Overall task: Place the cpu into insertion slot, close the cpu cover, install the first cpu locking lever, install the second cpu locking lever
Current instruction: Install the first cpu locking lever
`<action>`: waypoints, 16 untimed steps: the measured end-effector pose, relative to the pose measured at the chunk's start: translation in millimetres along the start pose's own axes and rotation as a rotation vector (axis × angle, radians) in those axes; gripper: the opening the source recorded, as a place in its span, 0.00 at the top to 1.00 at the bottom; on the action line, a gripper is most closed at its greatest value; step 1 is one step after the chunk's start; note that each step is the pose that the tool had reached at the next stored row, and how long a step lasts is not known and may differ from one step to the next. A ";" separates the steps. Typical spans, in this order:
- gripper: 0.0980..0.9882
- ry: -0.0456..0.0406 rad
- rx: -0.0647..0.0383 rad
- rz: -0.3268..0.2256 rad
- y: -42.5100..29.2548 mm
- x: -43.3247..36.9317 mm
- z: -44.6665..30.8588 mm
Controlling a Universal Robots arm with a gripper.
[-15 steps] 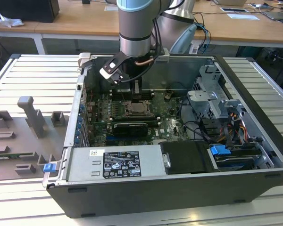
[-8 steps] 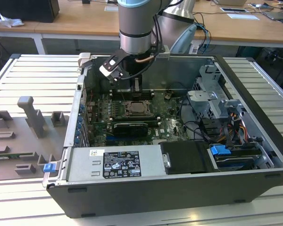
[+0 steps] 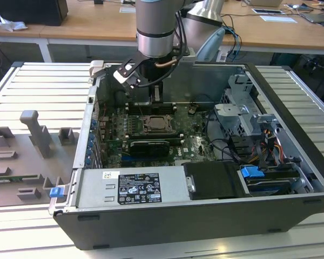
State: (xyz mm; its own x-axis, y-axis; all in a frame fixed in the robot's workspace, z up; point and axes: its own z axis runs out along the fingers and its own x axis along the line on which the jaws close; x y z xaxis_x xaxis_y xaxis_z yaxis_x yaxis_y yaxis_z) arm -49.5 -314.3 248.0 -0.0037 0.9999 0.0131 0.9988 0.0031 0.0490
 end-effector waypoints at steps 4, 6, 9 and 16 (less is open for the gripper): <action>0.99 -0.0001 0.000 0.000 0.5 0.1 -11.4; 0.99 -0.0002 0.000 0.000 0.9 0.2 -17.5; 0.99 -0.0001 0.000 0.000 1.1 0.3 -21.6; 0.99 0.0036 0.001 -0.085 1.0 0.3 -21.6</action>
State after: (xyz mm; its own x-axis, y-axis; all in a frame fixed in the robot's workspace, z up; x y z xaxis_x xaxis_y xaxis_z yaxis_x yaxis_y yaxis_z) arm -49.5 -314.2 269.6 -0.0888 0.9960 0.0126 0.9949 0.0881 0.0492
